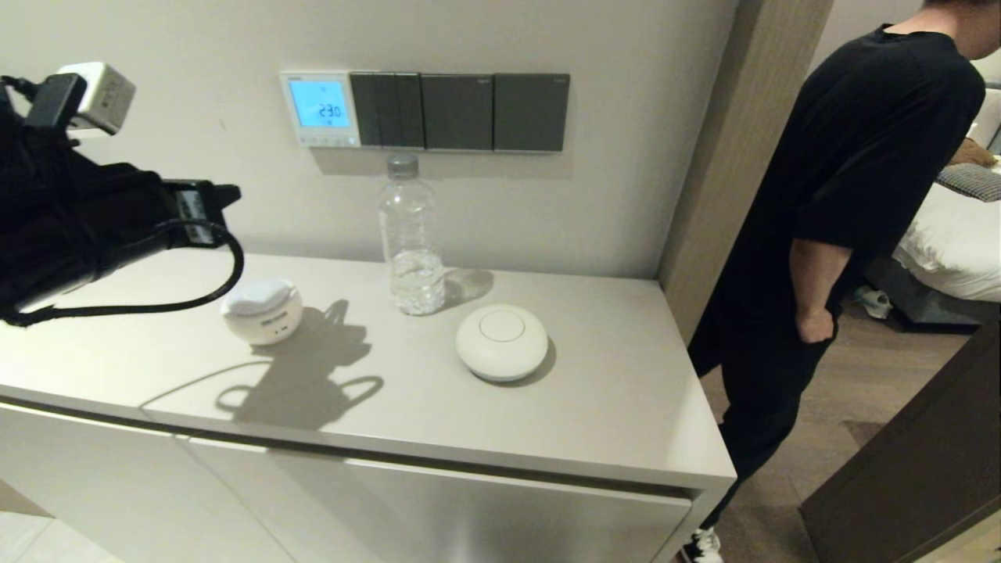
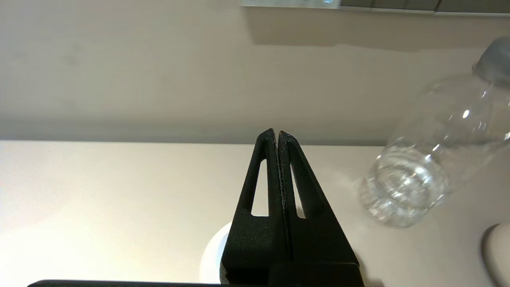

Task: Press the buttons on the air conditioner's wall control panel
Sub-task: Turn off the central air conditioner

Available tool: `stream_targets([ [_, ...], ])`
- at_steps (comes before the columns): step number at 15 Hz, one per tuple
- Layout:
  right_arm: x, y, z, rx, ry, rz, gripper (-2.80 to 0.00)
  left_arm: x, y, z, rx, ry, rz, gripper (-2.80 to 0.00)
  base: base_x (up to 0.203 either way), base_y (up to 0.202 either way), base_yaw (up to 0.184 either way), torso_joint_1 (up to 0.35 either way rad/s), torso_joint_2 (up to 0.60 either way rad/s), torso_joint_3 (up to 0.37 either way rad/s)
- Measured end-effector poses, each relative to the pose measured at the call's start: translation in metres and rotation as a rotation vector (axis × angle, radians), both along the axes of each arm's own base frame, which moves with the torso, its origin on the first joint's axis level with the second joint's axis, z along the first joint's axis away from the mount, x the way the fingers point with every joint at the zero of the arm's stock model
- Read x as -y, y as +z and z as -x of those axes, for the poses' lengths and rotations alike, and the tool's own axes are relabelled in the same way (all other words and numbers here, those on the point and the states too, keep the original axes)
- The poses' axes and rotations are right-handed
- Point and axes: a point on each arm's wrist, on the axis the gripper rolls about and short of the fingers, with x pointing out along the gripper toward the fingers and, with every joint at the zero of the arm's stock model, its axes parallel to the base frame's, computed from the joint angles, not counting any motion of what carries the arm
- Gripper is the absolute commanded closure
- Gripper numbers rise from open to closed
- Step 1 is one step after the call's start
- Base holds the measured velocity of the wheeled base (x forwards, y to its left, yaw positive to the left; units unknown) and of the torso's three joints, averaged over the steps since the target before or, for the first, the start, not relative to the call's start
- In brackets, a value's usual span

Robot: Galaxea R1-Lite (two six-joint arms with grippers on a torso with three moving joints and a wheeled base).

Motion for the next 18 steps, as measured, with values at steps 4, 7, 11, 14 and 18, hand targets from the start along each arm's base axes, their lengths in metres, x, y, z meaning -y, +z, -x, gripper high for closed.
stream_targets([
  [4,0.0,0.0,0.0,0.0,0.0,0.0,0.0,-0.017,-0.014,0.063,0.054,0.054,-0.007,0.0,0.0,0.0,0.0,0.0,0.0,0.0],
  [7,0.0,0.0,0.0,0.0,0.0,0.0,0.0,-0.025,-0.035,0.116,0.065,0.084,-0.011,0.0,0.0,0.0,0.0,0.0,0.0,0.0],
  [11,0.0,0.0,0.0,0.0,0.0,0.0,0.0,-0.033,-0.072,0.177,0.057,0.212,-0.044,0.0,0.0,0.0,0.0,0.0,0.0,0.0],
  [14,0.0,0.0,0.0,0.0,0.0,0.0,0.0,-0.037,-0.096,0.205,0.054,0.281,-0.053,0.0,0.0,0.0,0.0,0.0,0.0,0.0],
  [18,0.0,0.0,0.0,0.0,0.0,-0.001,0.0,-0.038,-0.13,0.221,0.003,0.28,-0.064,0.0,0.0,0.0,0.0,0.0,0.0,0.0],
])
